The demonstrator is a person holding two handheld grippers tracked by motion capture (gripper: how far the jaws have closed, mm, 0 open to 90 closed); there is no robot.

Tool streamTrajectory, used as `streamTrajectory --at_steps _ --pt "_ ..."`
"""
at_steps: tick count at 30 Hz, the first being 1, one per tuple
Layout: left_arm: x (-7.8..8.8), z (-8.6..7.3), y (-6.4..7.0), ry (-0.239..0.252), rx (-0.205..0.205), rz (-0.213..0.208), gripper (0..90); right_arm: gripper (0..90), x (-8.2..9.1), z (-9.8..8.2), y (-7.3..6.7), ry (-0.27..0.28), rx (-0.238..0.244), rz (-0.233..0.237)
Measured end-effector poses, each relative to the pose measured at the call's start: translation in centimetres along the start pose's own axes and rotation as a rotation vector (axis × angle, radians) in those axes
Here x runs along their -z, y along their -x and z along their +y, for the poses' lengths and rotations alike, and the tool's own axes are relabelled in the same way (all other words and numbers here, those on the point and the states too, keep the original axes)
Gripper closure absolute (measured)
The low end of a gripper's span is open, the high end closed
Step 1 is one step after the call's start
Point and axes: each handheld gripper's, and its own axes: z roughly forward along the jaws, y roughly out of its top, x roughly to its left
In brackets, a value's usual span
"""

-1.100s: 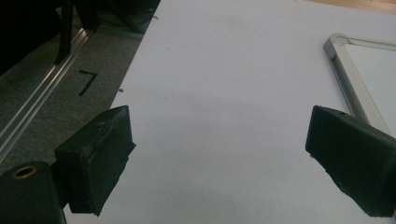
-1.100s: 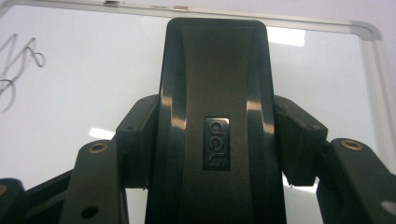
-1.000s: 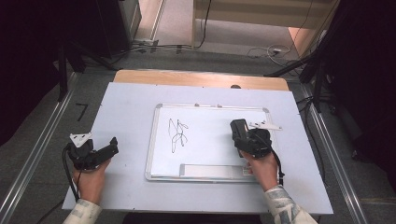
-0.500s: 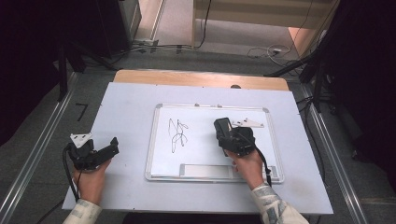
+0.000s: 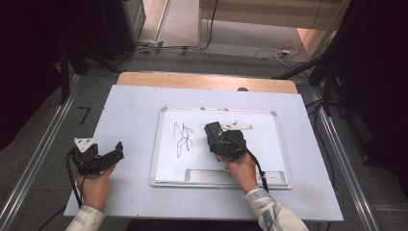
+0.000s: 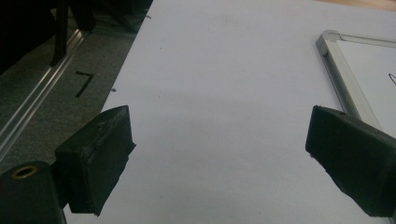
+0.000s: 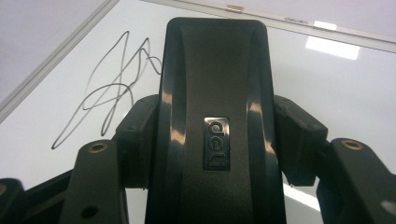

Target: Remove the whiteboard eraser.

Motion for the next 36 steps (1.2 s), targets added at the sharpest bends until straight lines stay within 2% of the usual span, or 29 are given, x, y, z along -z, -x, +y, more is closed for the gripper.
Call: streamTrajectory --at_steps 8,19,29,36 --pt "0.1 0.0 0.0 0.0 -0.002 0.0 7.7 37.2 -0.9 0.4 -1.4 -0.005 0.023 0.021" --pt "0.1 0.0 0.0 0.0 -0.001 -0.003 7.7 37.1 -1.6 0.6 -2.3 -0.016 0.035 0.029" --pt "0.0 0.0 0.1 -0.003 0.0 -0.01 7.7 37.1 -2.7 1.1 -4.1 -0.02 0.063 0.051" --pt "0.0 0.0 0.0 -0.002 0.001 -0.013 7.7 37.1 -3.2 1.2 -4.8 -0.024 0.071 0.06"
